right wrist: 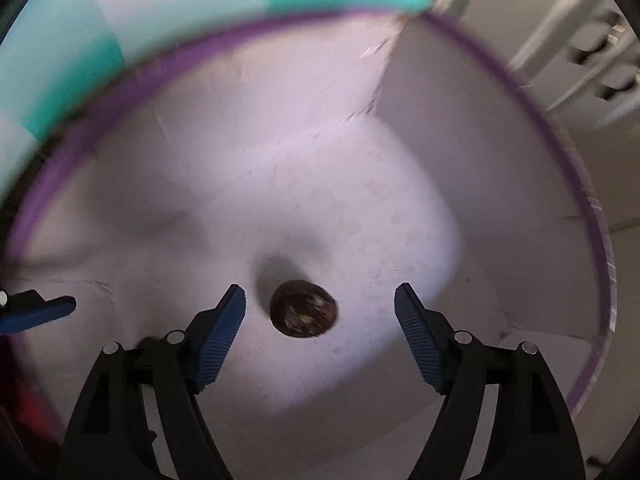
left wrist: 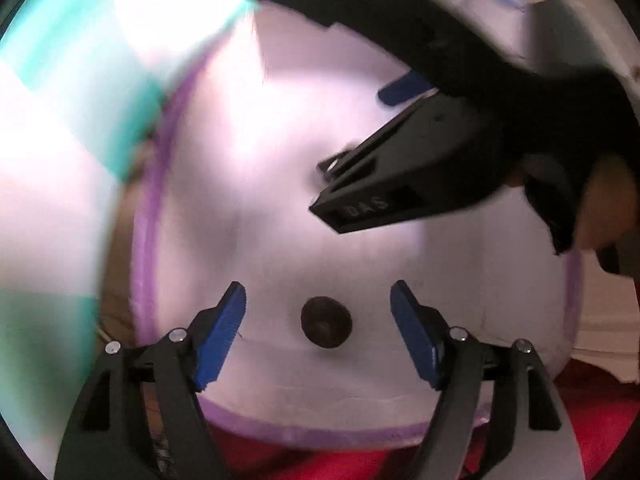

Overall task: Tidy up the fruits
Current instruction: 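Open both tools to drop the dark brown fruits into the bin, then move both open tools back to the fruits on the table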

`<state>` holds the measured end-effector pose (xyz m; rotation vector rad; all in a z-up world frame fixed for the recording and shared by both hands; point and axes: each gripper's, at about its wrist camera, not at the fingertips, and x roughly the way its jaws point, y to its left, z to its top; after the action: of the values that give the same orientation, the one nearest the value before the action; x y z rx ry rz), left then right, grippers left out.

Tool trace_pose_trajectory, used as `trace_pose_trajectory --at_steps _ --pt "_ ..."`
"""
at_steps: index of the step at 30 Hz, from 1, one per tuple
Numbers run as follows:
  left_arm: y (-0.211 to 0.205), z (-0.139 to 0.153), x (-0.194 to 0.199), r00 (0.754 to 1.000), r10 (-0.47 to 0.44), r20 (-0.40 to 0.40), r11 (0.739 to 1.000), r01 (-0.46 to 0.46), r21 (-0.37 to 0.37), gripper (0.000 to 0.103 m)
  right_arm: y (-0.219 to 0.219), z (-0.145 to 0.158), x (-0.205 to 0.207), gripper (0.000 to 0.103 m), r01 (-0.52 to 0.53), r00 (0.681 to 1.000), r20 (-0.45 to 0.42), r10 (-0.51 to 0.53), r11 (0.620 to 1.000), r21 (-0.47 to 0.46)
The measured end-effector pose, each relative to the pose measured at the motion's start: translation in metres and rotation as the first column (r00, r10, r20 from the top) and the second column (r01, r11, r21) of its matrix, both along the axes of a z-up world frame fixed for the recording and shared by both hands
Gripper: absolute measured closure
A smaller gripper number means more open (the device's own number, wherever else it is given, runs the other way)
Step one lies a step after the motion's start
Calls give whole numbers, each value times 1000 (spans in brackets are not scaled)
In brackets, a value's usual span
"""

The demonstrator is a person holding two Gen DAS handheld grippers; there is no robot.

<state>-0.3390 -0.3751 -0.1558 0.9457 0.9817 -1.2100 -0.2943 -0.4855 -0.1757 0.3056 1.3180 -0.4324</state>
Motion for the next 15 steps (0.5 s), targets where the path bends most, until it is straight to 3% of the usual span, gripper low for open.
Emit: trace_pose_trajectory --at_steps 3,5,7,9,12,14,15 --pt "23 50 -19 994 -68 82 974 84 -210 27 -8 35 -21 26 54 993 101 -52 998 -12" --pt "44 82 -23 989 -53 141 935 98 -342 10 -8 68 -26 26 78 979 192 -70 996 -32" --pt "70 115 -16 982 24 189 877 70 -475 5 -4 102 -28 25 78 955 291 -59 996 -53" --pt "97 144 9 970 131 204 826 7 -563 2 9 141 -25 19 50 905 425 -13 996 -77" --pt "145 175 42 929 322 181 745 -131 -654 2 38 188 -11 15 -27 792 604 88 994 -110" --pt "181 189 67 885 446 134 686 -241 -687 2 63 212 -4 15 -87 725 671 153 988 -131" --pt "205 197 91 847 523 92 641 -320 -697 2 80 219 2 15 -112 701 692 173 985 -133"
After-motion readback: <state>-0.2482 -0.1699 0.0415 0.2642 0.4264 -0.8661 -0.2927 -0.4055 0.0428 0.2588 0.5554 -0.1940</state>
